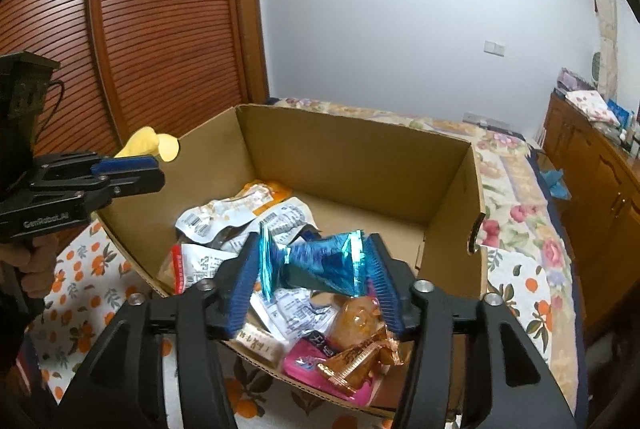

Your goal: Organize snacks

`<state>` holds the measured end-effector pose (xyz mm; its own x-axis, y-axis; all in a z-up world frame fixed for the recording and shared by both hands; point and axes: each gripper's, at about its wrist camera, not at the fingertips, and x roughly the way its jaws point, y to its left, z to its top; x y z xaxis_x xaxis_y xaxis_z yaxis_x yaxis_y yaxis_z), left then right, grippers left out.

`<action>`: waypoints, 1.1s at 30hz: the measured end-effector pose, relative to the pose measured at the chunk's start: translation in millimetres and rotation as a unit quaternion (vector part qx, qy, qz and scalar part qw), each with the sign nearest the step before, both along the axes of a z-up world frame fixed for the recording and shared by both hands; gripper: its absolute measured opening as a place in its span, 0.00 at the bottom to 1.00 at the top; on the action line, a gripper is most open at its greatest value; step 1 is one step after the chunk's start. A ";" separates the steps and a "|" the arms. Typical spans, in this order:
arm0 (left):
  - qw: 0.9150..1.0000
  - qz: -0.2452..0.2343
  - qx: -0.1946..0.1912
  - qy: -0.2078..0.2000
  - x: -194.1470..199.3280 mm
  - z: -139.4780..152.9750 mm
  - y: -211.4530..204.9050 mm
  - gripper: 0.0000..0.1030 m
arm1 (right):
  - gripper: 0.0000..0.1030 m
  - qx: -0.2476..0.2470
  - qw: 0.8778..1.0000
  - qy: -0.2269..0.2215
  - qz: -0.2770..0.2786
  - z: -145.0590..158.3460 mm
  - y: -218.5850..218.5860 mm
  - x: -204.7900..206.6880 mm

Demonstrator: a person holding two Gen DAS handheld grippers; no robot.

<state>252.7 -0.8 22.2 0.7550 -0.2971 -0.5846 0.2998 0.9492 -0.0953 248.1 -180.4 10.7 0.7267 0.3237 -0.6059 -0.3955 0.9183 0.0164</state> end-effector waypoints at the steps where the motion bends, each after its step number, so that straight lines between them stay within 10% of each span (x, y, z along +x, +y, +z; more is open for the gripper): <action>1: 1.000 0.002 0.002 -0.001 -1.6 0.6 -0.1 0.30 | 0.61 -0.001 1.000 0.002 -0.003 -0.2 0.3 0.9; 33: 0.999 0.038 0.018 -0.007 -67.0 -6.9 -3.8 0.76 | 0.80 0.010 0.996 -0.033 -0.083 8.8 -4.7 -70.0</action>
